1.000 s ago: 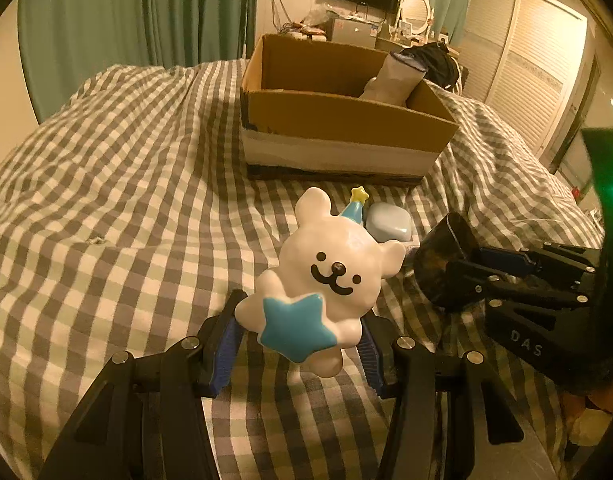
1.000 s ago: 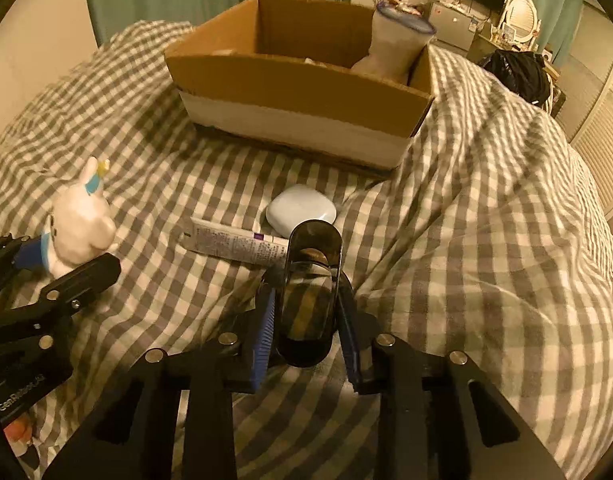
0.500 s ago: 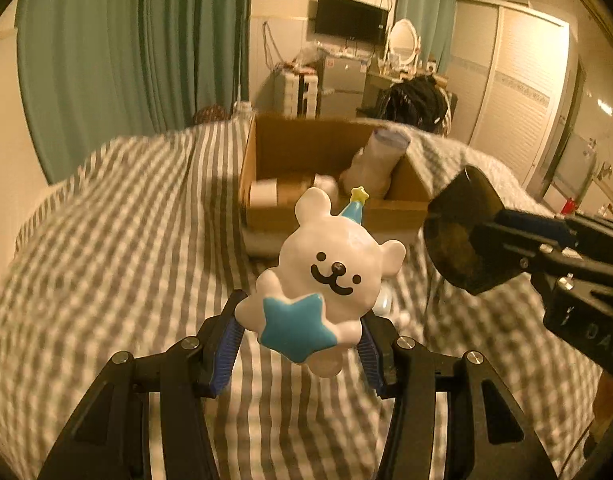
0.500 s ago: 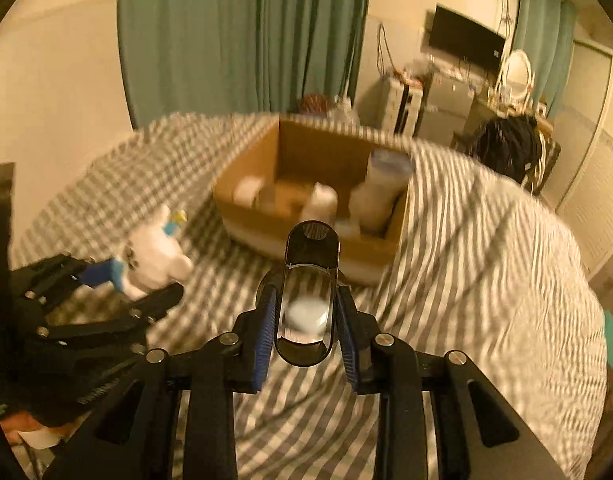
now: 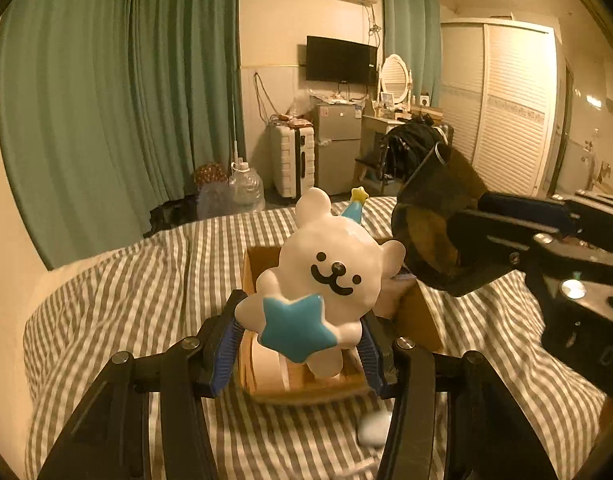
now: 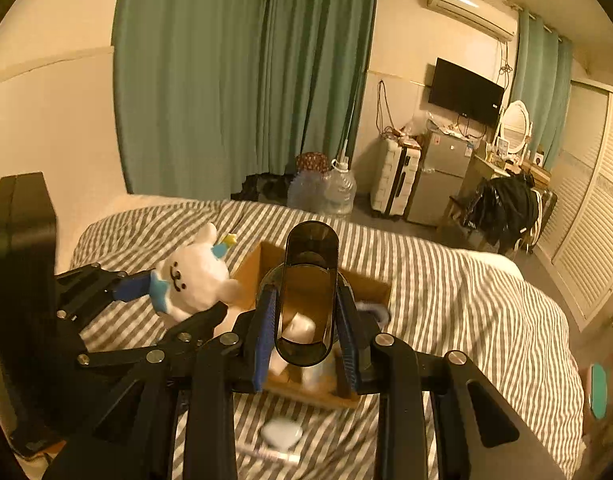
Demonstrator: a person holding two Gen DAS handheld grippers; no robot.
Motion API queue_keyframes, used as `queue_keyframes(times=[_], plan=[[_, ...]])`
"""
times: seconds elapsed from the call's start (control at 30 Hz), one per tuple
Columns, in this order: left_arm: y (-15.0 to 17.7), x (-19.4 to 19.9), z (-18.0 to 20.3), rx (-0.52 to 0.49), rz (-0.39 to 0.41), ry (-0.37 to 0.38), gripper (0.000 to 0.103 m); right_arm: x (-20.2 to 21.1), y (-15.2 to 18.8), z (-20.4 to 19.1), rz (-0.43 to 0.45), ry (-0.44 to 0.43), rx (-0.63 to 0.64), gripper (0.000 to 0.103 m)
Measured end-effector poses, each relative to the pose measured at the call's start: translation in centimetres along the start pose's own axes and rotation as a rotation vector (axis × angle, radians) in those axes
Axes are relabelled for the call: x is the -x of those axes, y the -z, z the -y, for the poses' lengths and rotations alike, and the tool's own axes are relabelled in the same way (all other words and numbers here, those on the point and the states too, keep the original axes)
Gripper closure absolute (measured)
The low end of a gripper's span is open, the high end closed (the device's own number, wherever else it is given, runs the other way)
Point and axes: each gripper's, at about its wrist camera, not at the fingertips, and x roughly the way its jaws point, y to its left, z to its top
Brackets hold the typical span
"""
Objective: Organize objects
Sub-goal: 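Carry the toy bear and black object over the box with both tools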
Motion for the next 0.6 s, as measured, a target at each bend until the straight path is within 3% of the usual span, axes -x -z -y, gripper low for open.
queue_keyframes(times=[0.23,0.4,0.6], plan=[[-1.9,-6.7,-1.1,-0.020,-0.043,-0.027,0.050,-6.1,-2.3,2.2,-0.020,-0.003,-0.030,0.075],[-2.2,-12.1,-1.6,-0.052,-0.089,-0.052,0.050,-11.7,-2.1,3.6,-0.078,-0.022,-0.062,0.075],[-0.9,-16.2,-2.0,-0.049,-0.137,-0.022,0.050,-17.0,-0.3,4.2,-0.143,-0.053,-0.066,0.075]])
